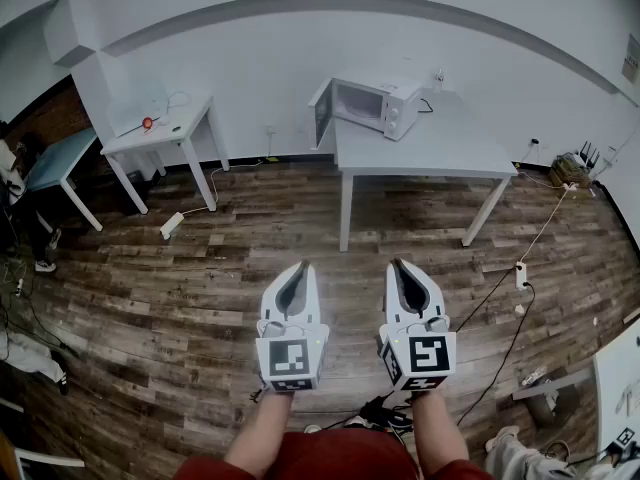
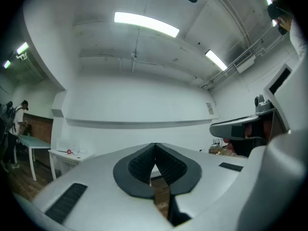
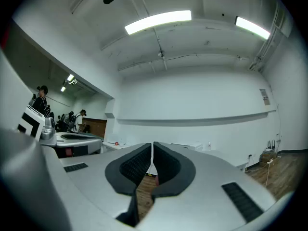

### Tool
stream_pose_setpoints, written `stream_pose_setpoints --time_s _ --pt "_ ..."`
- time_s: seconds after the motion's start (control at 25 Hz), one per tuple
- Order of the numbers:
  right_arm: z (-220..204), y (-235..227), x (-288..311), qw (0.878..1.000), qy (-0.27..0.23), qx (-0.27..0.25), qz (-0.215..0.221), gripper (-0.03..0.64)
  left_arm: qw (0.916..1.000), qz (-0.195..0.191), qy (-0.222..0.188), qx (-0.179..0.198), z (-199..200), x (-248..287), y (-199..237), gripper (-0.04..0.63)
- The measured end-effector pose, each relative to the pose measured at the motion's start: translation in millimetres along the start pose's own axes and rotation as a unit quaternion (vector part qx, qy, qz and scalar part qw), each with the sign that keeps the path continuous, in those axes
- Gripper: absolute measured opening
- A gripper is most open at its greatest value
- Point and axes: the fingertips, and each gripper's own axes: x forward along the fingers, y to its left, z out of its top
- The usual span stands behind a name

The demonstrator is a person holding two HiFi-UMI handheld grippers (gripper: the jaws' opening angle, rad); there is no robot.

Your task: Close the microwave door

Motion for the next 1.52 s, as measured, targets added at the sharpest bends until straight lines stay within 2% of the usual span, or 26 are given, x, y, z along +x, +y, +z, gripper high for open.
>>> stream_pose_setpoints --time_s 0.52,0.76,1.04,1.52 --pt "-4 -26 -1 1.0 -0.004 0.007 0.002 0.037 0.9997 0.001 0.01 0.021 -8 10 -25 0.026" --pt "-3 -44 -6 1.0 -0.024 0.017 -0.002 0.037 0.9997 0.001 0.008 0.024 -8 16 -46 0.026" --pt "-18 -64 -9 0.999 -0.018 0.028 0.01 0.037 0.9997 0.006 0.006 0.025 -12 21 -68 0.026" --pt "-32 -70 28 0.999 -0.014 0.024 0.022 0.037 0.9996 0.004 0.0 0.029 -21 58 -60 0.026"
